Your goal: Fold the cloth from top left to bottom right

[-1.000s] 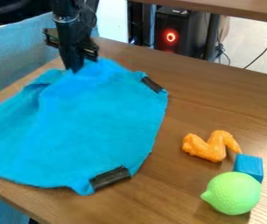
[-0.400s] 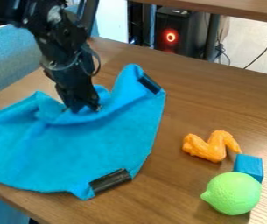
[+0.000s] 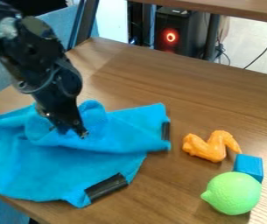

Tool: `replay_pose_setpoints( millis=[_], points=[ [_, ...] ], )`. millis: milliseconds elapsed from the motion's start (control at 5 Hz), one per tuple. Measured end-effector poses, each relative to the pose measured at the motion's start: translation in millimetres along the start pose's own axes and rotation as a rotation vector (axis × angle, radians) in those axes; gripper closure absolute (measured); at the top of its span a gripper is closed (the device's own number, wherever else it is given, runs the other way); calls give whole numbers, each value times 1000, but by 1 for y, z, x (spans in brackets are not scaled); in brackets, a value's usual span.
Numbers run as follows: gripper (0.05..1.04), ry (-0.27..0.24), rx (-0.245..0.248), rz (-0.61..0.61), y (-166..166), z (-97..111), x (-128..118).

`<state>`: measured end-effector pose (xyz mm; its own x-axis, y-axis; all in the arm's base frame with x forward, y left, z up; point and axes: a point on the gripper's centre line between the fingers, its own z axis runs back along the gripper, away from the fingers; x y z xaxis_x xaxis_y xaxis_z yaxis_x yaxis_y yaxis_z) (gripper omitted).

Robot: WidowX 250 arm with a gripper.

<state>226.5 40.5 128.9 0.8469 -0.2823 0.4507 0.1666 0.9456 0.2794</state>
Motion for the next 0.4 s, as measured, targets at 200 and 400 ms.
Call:
replay_pose_setpoints(
  millis=[200,400],
  points=[
    [1012,-13,5,-31,-16,9,-8],
    [869,35,-9,-54,-36,10,-13]
  ],
)
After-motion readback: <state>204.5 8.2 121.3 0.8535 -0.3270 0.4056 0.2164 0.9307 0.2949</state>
